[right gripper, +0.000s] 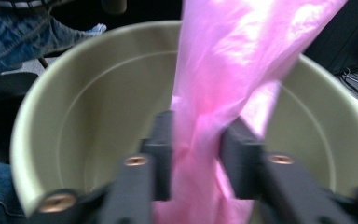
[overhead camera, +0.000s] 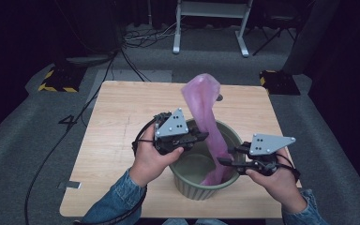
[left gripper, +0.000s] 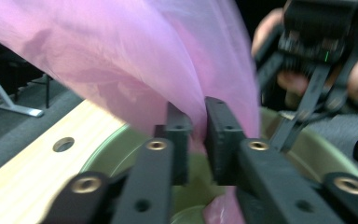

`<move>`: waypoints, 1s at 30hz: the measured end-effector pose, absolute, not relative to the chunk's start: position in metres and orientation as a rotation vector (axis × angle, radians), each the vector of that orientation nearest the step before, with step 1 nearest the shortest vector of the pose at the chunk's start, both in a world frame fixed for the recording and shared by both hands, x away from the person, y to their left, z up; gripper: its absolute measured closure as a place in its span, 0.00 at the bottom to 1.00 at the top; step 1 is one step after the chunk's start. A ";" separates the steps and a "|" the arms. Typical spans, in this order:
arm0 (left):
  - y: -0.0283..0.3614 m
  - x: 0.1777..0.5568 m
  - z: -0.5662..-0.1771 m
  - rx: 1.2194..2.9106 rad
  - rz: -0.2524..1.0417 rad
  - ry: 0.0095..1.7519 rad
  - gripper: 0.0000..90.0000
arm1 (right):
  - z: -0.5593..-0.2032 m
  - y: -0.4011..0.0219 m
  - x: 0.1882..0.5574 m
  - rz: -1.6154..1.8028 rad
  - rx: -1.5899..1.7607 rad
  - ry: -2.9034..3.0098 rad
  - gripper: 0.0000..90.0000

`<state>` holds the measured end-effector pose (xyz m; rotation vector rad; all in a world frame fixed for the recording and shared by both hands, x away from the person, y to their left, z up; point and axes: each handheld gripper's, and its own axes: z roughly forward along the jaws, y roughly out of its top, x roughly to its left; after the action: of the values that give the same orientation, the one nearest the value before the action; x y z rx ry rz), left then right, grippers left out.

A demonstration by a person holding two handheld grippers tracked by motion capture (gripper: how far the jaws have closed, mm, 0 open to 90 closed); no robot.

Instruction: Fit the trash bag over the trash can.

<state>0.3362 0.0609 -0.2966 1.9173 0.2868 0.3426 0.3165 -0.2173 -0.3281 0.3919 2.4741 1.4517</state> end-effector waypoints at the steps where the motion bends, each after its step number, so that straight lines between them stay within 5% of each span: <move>1: 0.060 0.335 -0.297 1.928 0.352 0.281 0.96 | -0.324 -0.219 0.316 1.469 0.397 2.456 0.63; 5: 0.050 0.330 -0.300 1.994 0.397 0.227 1.00 | -0.300 -0.222 0.314 1.525 0.404 2.402 0.51; 13: 0.028 0.322 -0.307 2.087 0.421 0.118 1.00 | -0.275 -0.204 0.316 1.564 0.420 2.348 0.47; 14: 0.028 0.323 -0.308 2.090 0.416 0.117 1.00 | -0.275 -0.203 0.317 1.565 0.428 2.346 0.52; 16: 0.029 0.324 -0.310 2.087 0.398 0.128 1.00 | -0.275 -0.204 0.319 1.564 0.415 2.367 0.79; 19: 0.035 0.326 -0.312 2.072 0.403 0.174 0.99 | -0.279 -0.206 0.320 1.543 0.435 2.377 0.99; 30: 0.067 0.336 -0.316 2.062 0.495 0.338 0.99 | -0.310 -0.224 0.307 1.456 0.478 2.457 1.00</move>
<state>0.3360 0.0667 -0.3159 2.0625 0.3381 0.4953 0.3071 -0.2237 -0.3096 0.4775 2.4572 1.4557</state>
